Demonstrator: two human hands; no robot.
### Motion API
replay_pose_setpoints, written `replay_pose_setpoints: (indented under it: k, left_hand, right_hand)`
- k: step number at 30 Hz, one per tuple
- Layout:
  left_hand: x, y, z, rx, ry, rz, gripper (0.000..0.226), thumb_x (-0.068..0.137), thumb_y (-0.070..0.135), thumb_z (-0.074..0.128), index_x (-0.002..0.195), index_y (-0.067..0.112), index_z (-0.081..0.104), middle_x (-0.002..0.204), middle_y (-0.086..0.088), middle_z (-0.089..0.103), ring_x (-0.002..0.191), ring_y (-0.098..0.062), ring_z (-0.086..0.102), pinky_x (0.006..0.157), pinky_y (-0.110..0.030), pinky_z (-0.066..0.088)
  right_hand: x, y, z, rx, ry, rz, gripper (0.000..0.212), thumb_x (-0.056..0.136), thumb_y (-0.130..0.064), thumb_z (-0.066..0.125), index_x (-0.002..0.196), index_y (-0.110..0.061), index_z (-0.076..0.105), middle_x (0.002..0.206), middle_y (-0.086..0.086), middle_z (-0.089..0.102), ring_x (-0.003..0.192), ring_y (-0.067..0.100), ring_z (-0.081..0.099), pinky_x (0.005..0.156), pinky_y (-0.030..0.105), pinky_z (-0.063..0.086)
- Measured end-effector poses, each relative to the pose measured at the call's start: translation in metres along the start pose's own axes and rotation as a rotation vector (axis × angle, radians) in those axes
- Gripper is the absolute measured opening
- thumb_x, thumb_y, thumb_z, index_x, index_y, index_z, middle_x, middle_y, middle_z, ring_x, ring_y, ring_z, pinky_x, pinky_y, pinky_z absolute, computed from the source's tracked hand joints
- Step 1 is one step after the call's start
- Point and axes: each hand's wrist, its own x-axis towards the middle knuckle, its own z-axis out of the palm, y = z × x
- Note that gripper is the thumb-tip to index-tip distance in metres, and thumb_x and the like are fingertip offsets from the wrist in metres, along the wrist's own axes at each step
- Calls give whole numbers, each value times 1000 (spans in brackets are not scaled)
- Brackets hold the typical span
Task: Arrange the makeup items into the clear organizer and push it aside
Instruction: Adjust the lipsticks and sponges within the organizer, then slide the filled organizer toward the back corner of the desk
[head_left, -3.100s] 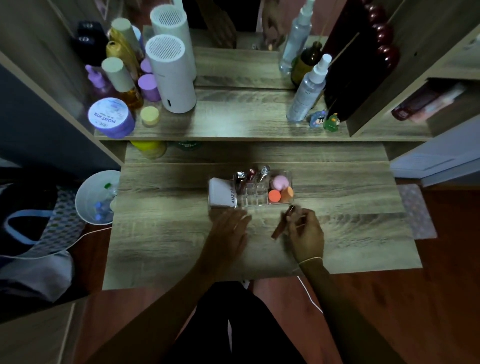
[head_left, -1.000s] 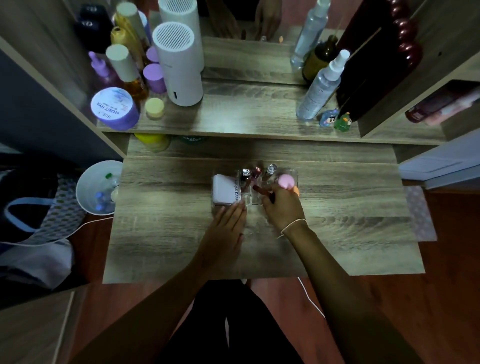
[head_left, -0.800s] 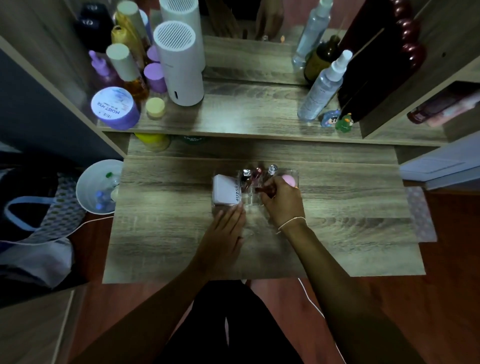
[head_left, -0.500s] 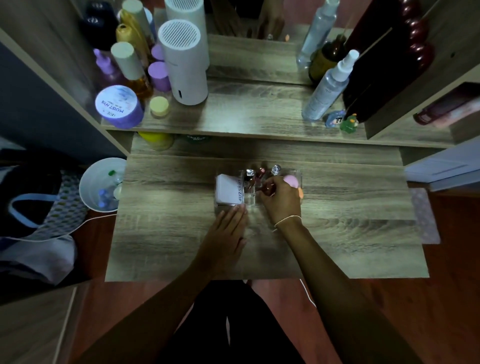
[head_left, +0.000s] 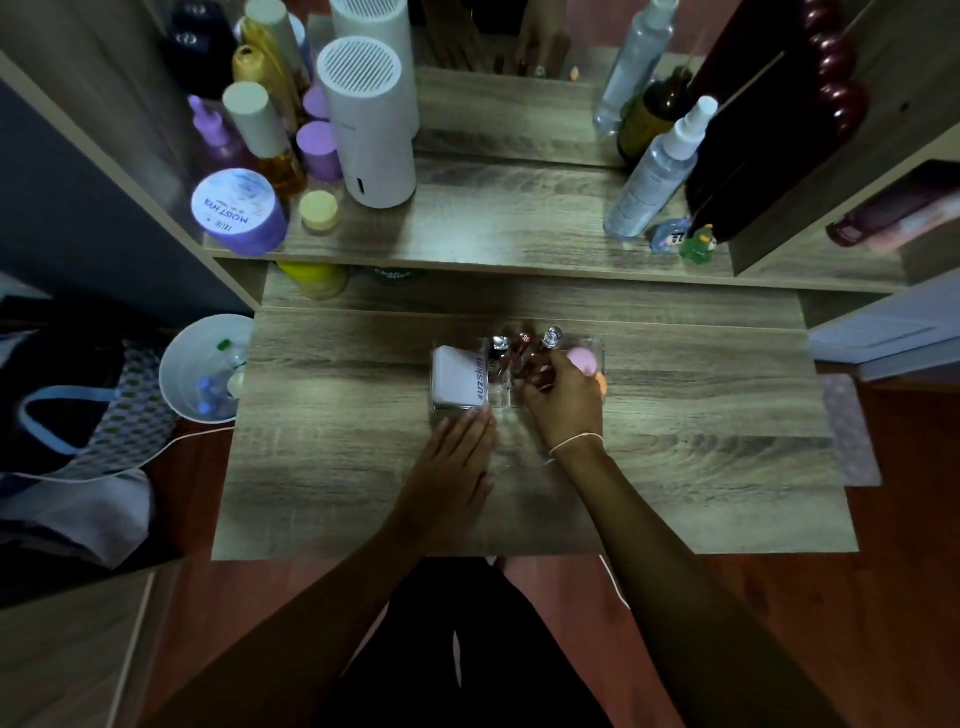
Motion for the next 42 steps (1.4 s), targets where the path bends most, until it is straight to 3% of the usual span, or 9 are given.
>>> replay_pose_setpoints:
  k: [5, 9, 12, 15, 18, 21, 30, 38, 42]
  left_hand:
    - [-1, 1, -2, 11, -1, 10, 65, 88, 34, 47, 144, 5, 31, 152, -15, 32, 142, -26, 24, 115, -47, 16]
    - [1, 5, -10, 11, 57, 52, 57, 90, 30, 46, 140, 3, 38, 148, -18, 39, 138, -29, 32, 113, -51, 26]
    - [6, 10, -22, -7, 148, 73, 56, 90, 27, 41, 140, 3, 37, 147, -18, 39, 138, -29, 33, 113, -51, 21]
    - [17, 12, -38, 4, 188, 59, 56, 92, 30, 38, 141, 2, 34, 149, -20, 34, 140, -31, 28, 114, -53, 24]
    - [33, 9, -50, 0, 217, 14, 58, 93, 32, 43, 141, 0, 34, 149, -22, 33, 140, -32, 28, 113, -52, 25]
    - [40, 5, -53, -17, 228, -44, 65, 89, 31, 54, 141, 0, 32, 149, -24, 32, 139, -34, 29, 113, -51, 26]
    - [39, -4, -50, 70, 197, -67, 66, 92, 44, 39, 143, 4, 30, 150, -24, 29, 141, -35, 22, 113, -51, 18]
    - [37, -6, -46, 31, 186, -169, 72, 90, 50, 39, 144, 4, 28, 152, -24, 26, 140, -37, 23, 112, -53, 14]
    - [33, -5, -45, 49, 200, -154, 69, 92, 50, 39, 147, 11, 23, 154, -20, 23, 142, -34, 19, 113, -52, 12]
  right_hand:
    - [-4, 3, -3, 6, 7, -12, 21, 78, -7, 68, 98, -11, 68, 87, 12, 73, 84, 30, 66, 69, 21, 41]
    - [-11, 3, -11, -14, 7, -46, 18, 83, -7, 62, 100, -9, 66, 90, 16, 70, 86, 33, 64, 75, 37, 53]
    - [-23, 5, -21, -24, 130, -143, 14, 91, -16, 55, 101, -11, 65, 91, 13, 70, 80, 29, 66, 72, 40, 56]
    - [-27, 7, -30, -61, 267, -312, 27, 91, -14, 50, 114, -10, 64, 113, 11, 68, 104, 27, 58, 87, 36, 51]
    - [-22, 13, -30, -126, 221, -371, 46, 89, -5, 54, 134, -4, 50, 139, 17, 52, 133, 30, 42, 111, 44, 35]
    - [-22, 24, -27, -157, 166, -275, 52, 94, -11, 50, 144, -5, 36, 152, 15, 35, 144, 30, 24, 116, 52, 26]
    - [-26, 40, -21, -339, 46, -312, 63, 96, -29, 49, 150, -17, 20, 160, 11, 14, 147, 26, 0, 120, 50, 5]
    - [-14, 33, -31, -290, 97, -252, 64, 93, -43, 29, 151, -19, 16, 159, 13, 16, 147, 31, 6, 118, 51, 5]
    - [-24, 38, -25, -332, 39, -330, 62, 94, -36, 41, 151, -22, 19, 160, 9, 13, 148, 28, 2, 119, 48, 2]
